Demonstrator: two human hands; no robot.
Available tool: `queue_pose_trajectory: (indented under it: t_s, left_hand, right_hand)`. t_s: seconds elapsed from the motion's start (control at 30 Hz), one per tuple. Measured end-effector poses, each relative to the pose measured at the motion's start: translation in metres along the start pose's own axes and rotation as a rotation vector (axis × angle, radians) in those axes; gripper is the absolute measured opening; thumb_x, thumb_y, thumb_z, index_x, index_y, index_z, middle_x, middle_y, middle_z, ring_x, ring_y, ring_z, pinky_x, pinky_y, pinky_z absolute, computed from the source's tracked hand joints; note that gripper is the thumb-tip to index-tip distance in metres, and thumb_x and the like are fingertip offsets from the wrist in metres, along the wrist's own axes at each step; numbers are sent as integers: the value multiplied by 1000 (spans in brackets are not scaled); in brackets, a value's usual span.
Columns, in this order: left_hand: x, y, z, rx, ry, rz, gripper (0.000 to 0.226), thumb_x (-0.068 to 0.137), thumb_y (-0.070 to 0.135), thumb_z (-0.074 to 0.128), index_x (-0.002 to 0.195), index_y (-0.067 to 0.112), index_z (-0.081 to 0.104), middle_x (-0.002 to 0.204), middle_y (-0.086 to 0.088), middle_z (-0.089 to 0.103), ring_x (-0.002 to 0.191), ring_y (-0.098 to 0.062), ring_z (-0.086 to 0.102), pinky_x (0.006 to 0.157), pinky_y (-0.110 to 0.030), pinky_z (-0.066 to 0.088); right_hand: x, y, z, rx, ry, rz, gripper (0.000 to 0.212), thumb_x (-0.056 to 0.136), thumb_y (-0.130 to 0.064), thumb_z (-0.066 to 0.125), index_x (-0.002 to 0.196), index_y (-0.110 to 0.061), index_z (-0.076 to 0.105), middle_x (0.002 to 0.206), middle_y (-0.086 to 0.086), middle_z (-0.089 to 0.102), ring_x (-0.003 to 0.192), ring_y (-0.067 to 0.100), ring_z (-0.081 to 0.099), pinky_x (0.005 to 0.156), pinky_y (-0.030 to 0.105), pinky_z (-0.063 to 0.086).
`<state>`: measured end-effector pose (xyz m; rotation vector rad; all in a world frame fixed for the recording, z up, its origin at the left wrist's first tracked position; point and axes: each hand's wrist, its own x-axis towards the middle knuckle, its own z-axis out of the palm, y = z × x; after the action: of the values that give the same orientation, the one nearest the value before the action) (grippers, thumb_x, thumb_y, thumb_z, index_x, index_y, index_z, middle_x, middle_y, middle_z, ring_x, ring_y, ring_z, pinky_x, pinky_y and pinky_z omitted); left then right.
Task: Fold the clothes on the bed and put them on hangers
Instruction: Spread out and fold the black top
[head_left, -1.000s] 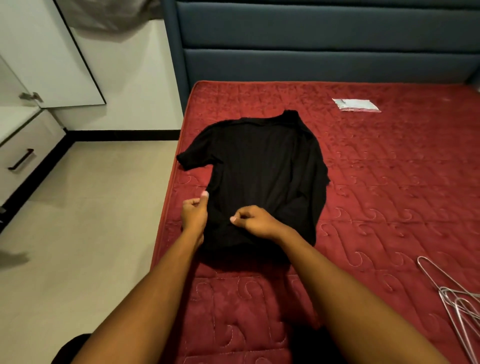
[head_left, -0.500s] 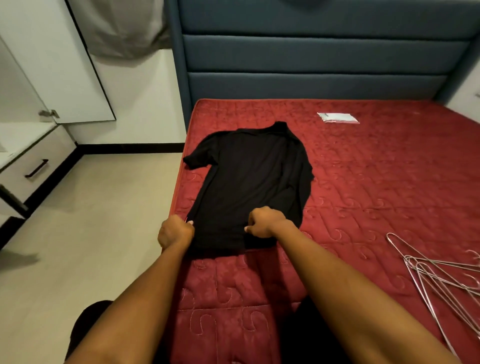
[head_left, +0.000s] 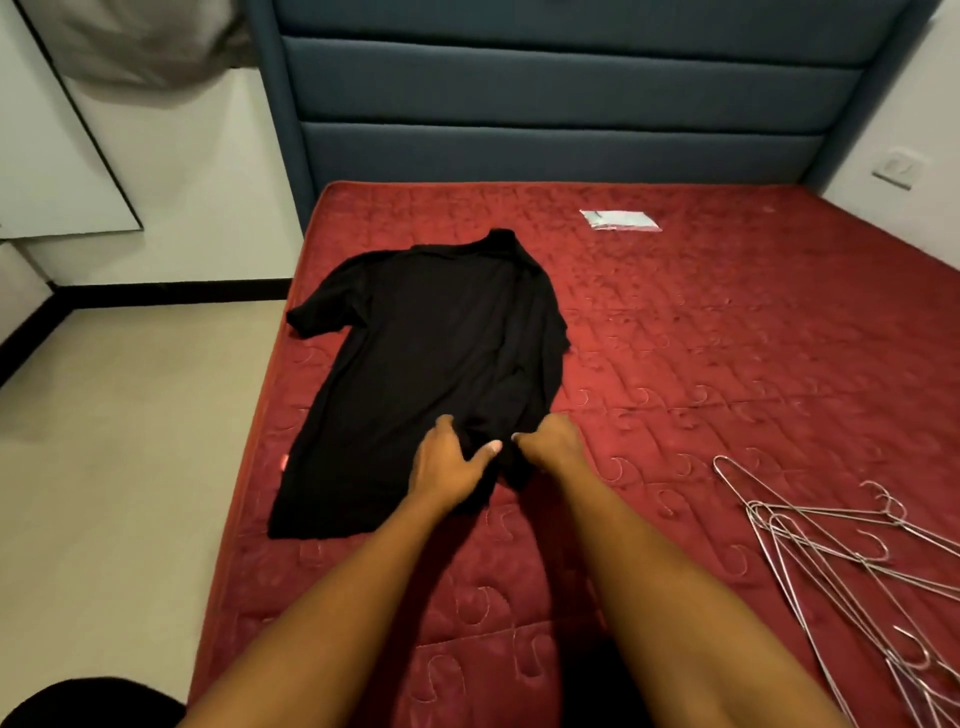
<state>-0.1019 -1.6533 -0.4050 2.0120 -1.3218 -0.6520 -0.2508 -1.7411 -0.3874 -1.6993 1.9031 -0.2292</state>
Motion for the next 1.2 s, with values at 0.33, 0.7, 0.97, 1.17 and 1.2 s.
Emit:
queue_pose_trajectory:
  t_s: [0.33, 0.7, 0.97, 1.17, 1.2]
  left_hand:
    - [11, 39, 30, 89, 143, 379, 21, 89, 42, 65, 86, 21, 65, 86, 2, 65, 84, -23, 63, 74, -38, 52]
    - [-19, 36, 36, 48, -201, 356, 37, 87, 55, 53, 71, 25, 68, 65, 11, 70, 60, -7, 67, 64, -36, 57]
    - [-36, -20, -34, 388, 243, 212, 28, 91, 40, 63, 76, 18, 69, 72, -2, 66, 69, -27, 66, 59, -33, 47]
    - [-57, -68, -81, 500, 428, -437, 56, 81, 32, 75, 120, -1, 54, 122, -26, 54, 114, -46, 51, 91, -52, 47]
    - [-59, -73, -88, 450, 453, -483, 62, 81, 34, 76, 124, -2, 50, 126, -27, 52, 117, -46, 50, 93, -54, 47]
  right_hand:
    - [37, 47, -48, 752, 351, 226, 53, 100, -32, 41, 110, 11, 70, 114, 34, 67, 110, 47, 63, 94, 47, 47]
    - [28, 145, -86, 435, 342, 269, 28, 88, -22, 70, 109, -5, 75, 98, 21, 73, 97, 39, 69, 74, 38, 48]
    - [-14, 85, -50, -210, 541, 22, 52, 66, -26, 74, 116, -16, 61, 120, 15, 58, 117, 38, 53, 103, 56, 36]
    - [-72, 13, 26, -243, 20, -719, 33, 79, -45, 68, 105, -26, 70, 106, 3, 64, 107, 29, 61, 91, 42, 48]
    - [-81, 2, 41, -293, -110, -764, 44, 78, -49, 71, 115, -26, 67, 113, 3, 61, 111, 27, 59, 94, 42, 48]
